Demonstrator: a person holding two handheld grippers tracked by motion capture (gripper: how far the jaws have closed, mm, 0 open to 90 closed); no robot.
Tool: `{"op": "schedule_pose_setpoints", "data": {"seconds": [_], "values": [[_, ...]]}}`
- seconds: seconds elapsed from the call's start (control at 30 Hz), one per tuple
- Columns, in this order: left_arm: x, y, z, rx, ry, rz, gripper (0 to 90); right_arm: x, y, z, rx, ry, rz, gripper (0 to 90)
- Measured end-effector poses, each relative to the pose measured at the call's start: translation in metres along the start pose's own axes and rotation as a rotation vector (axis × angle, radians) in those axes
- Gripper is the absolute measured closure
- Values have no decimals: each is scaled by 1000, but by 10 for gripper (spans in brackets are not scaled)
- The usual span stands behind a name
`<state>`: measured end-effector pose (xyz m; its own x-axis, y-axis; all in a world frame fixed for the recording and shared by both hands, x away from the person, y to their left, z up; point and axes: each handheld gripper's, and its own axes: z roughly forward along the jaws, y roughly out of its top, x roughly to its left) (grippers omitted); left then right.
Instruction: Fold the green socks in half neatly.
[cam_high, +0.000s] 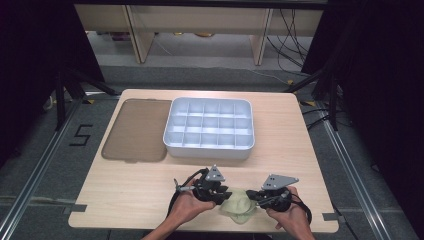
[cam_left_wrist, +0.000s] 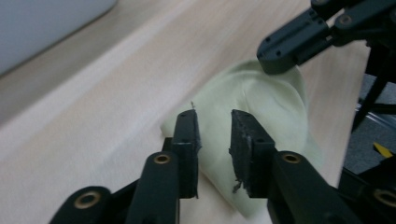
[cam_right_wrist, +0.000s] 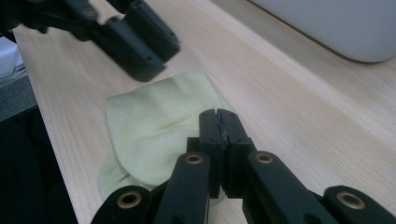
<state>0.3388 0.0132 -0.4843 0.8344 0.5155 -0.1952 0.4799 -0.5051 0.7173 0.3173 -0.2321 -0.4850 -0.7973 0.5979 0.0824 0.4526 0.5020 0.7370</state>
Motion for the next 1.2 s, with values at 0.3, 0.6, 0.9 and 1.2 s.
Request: {"op": "schedule_pose_setpoints", "data": {"seconds": [0.3,0.6,0.9,1.2], "values": [[4,-21,-7,33,-19,-158,519,2,0,-2,-16,-6,-14,888],[0,-23,-5,47,-44,-211,483,4,0,-3,-25,-4,-15,884],[2,-26,-2,33,-44,-237,482,4,0,-4,-29,6,-7,876],[5,-26,0,50,-28,-244,468,2,-1,-4,-44,-5,-11,845]]}}
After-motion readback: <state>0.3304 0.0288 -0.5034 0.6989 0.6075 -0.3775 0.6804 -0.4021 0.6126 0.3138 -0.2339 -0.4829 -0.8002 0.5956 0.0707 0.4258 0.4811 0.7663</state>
